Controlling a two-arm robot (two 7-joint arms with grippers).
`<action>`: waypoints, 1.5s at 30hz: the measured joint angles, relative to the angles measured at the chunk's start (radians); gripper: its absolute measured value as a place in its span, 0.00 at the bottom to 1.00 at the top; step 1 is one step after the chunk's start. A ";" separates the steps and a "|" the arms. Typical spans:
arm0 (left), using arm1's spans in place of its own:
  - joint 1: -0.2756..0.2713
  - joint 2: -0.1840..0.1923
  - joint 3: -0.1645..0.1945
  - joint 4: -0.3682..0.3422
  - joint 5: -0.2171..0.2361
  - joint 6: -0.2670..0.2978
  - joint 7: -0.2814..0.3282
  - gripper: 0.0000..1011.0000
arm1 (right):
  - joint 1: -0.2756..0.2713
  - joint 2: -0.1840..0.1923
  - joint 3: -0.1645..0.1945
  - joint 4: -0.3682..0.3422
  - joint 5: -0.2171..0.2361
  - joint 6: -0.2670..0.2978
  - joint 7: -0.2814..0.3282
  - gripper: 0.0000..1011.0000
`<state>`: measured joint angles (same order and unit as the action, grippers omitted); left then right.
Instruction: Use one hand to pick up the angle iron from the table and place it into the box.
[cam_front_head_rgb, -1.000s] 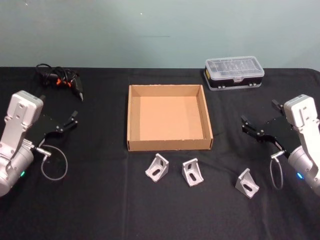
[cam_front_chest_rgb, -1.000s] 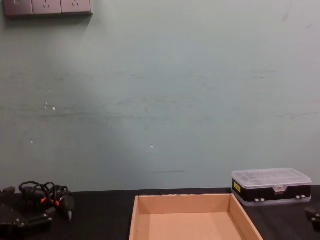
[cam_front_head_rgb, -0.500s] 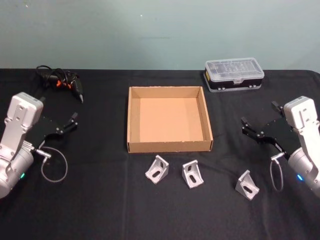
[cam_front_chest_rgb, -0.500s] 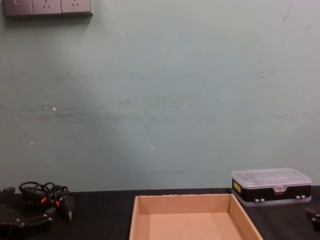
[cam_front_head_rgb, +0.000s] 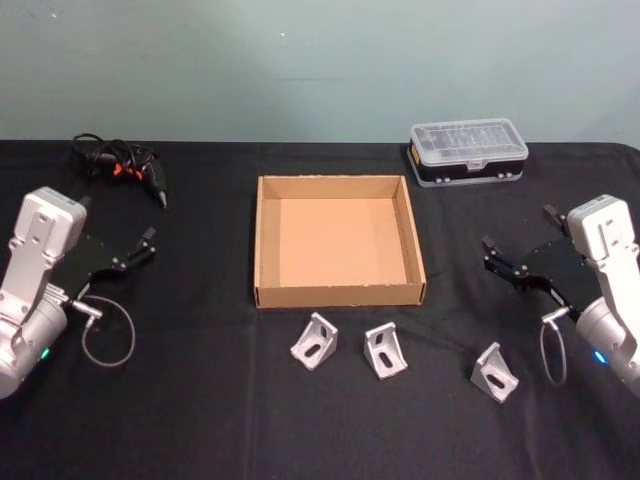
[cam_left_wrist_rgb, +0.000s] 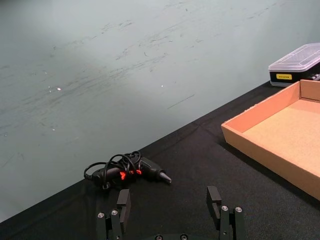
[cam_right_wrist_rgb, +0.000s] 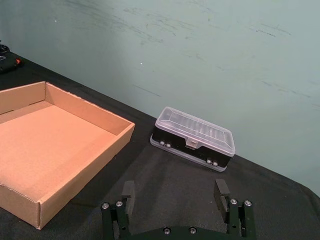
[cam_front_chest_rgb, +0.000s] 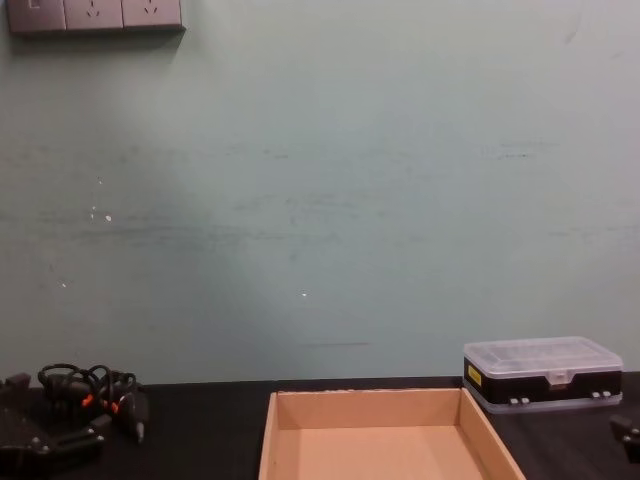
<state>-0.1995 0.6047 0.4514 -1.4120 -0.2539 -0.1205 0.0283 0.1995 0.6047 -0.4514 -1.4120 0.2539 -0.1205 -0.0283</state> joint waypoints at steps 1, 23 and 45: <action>0.000 0.000 0.000 0.000 0.000 0.000 0.000 0.99 | 0.000 0.000 0.000 0.000 0.000 0.000 0.000 0.99; 0.000 0.000 0.000 0.000 0.000 0.000 0.000 0.99 | 0.000 0.000 0.000 0.000 0.000 0.000 0.000 0.99; 0.000 0.000 0.000 0.000 0.000 0.000 0.000 0.99 | -0.137 0.102 0.115 -0.256 0.037 0.084 0.088 0.99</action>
<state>-0.1996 0.6047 0.4514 -1.4120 -0.2539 -0.1205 0.0283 0.0628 0.7063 -0.3365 -1.6675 0.2908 -0.0363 0.0594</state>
